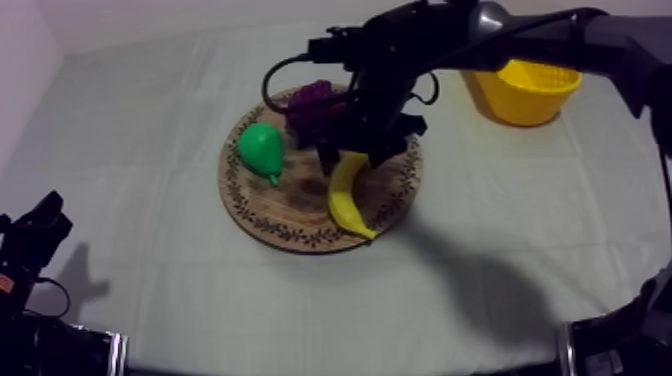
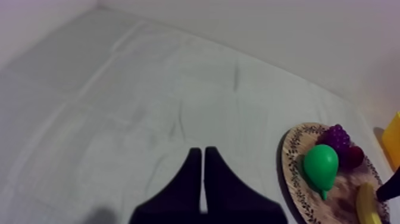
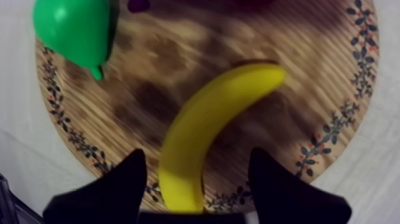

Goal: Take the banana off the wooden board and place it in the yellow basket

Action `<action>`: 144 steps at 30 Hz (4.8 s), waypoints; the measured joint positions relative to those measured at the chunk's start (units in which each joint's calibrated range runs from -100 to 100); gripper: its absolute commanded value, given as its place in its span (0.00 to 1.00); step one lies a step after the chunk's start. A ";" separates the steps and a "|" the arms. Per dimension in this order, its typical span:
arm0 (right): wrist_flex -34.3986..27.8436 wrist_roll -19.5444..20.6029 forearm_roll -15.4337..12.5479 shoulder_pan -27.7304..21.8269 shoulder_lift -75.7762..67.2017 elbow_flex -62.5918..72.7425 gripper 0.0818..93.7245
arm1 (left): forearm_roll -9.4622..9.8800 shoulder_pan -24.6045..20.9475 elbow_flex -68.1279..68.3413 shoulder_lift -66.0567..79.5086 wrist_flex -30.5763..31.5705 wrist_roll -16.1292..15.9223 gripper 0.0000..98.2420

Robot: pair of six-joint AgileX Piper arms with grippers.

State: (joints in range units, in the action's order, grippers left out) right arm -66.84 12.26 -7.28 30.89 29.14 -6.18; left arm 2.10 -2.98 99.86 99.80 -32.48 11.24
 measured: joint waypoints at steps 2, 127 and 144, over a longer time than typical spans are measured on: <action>-2.02 -0.72 -0.84 -0.08 0.70 0.09 0.53 | 0.00 0.00 0.00 0.00 0.00 0.00 0.00; -7.87 -12.75 -2.71 -31.53 10.54 27.98 0.30 | 0.00 0.00 0.00 0.00 0.00 0.00 0.00; 1.61 -9.00 0.65 -30.94 4.64 19.04 0.12 | 0.00 0.00 0.00 0.00 0.00 0.00 0.00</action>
State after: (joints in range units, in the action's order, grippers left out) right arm -65.24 3.27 -6.64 -0.05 33.78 12.86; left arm 2.10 -2.98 99.86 99.80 -32.48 11.24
